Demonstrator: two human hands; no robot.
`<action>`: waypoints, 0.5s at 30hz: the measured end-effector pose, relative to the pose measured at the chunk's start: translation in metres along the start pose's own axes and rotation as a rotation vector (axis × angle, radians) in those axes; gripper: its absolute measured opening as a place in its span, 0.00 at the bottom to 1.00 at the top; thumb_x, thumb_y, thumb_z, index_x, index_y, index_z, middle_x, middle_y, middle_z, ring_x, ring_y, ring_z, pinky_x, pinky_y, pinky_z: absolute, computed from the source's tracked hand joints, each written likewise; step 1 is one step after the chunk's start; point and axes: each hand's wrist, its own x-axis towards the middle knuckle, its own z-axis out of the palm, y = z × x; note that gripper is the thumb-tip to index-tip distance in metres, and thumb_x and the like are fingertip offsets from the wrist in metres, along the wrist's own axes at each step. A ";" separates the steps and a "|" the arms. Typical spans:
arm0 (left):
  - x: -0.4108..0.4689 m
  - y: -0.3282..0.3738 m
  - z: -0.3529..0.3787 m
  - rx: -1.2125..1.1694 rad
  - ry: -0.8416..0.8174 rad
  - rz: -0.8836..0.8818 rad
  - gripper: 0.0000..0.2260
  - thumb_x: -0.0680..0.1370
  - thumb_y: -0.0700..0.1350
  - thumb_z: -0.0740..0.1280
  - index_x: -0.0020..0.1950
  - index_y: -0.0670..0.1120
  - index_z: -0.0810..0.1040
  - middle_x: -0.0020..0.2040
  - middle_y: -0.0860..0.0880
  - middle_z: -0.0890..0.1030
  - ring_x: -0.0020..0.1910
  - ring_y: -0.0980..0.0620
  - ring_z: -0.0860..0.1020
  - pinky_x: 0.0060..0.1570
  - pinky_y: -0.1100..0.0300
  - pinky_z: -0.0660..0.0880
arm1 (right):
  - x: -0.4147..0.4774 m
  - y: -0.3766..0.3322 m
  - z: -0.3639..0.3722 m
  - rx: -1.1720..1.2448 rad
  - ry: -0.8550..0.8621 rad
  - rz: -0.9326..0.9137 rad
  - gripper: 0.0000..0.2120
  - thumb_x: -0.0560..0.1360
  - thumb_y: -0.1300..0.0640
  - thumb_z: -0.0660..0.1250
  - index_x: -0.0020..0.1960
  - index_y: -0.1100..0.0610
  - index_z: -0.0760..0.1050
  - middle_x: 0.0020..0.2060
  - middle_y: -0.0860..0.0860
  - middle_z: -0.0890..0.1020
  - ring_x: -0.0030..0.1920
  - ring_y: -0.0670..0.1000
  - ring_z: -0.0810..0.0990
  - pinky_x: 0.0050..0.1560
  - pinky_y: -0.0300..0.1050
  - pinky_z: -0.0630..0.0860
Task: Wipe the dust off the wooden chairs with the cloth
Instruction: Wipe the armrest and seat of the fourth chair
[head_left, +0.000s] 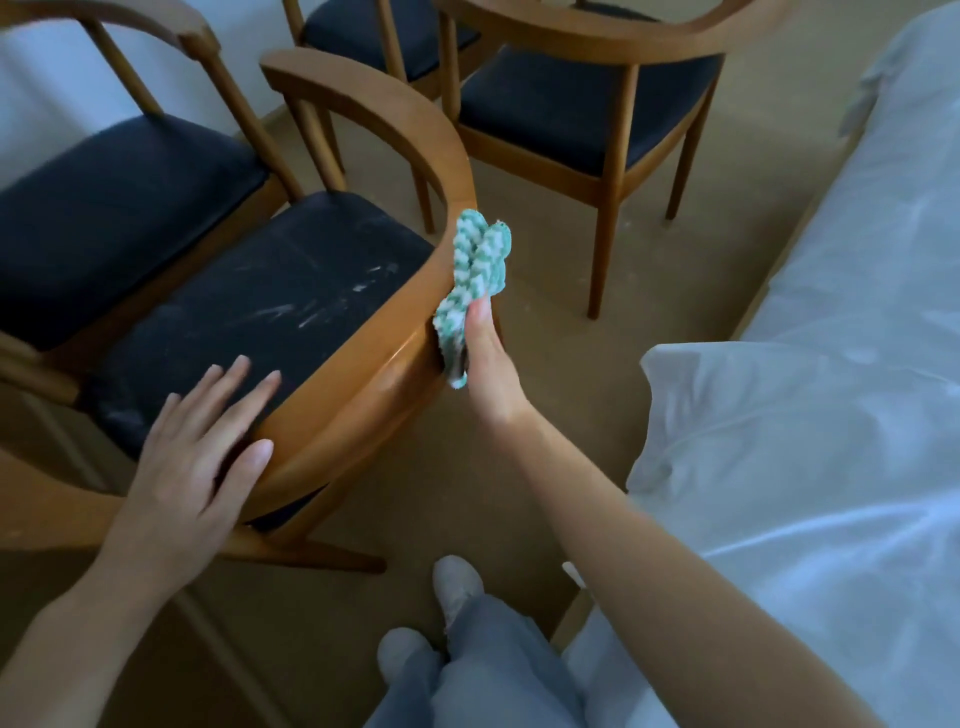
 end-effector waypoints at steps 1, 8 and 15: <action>0.000 0.000 0.000 -0.006 0.003 -0.008 0.30 0.79 0.66 0.44 0.75 0.50 0.59 0.75 0.52 0.58 0.75 0.60 0.50 0.71 0.68 0.38 | 0.010 -0.005 -0.004 0.033 0.024 0.024 0.30 0.80 0.40 0.44 0.78 0.52 0.50 0.76 0.49 0.56 0.75 0.48 0.55 0.76 0.48 0.51; -0.005 0.003 -0.001 -0.007 0.026 -0.046 0.33 0.75 0.70 0.43 0.75 0.53 0.54 0.75 0.54 0.56 0.75 0.58 0.51 0.73 0.53 0.46 | 0.073 -0.046 -0.012 -0.133 0.068 -0.043 0.25 0.83 0.50 0.51 0.77 0.50 0.49 0.71 0.54 0.64 0.62 0.49 0.68 0.63 0.42 0.63; -0.013 0.007 0.003 -0.065 0.047 -0.108 0.28 0.76 0.65 0.46 0.74 0.56 0.53 0.75 0.57 0.56 0.74 0.63 0.49 0.73 0.60 0.44 | 0.004 -0.004 0.036 -0.103 0.147 -0.177 0.28 0.81 0.44 0.48 0.76 0.44 0.38 0.77 0.47 0.45 0.76 0.50 0.47 0.75 0.56 0.52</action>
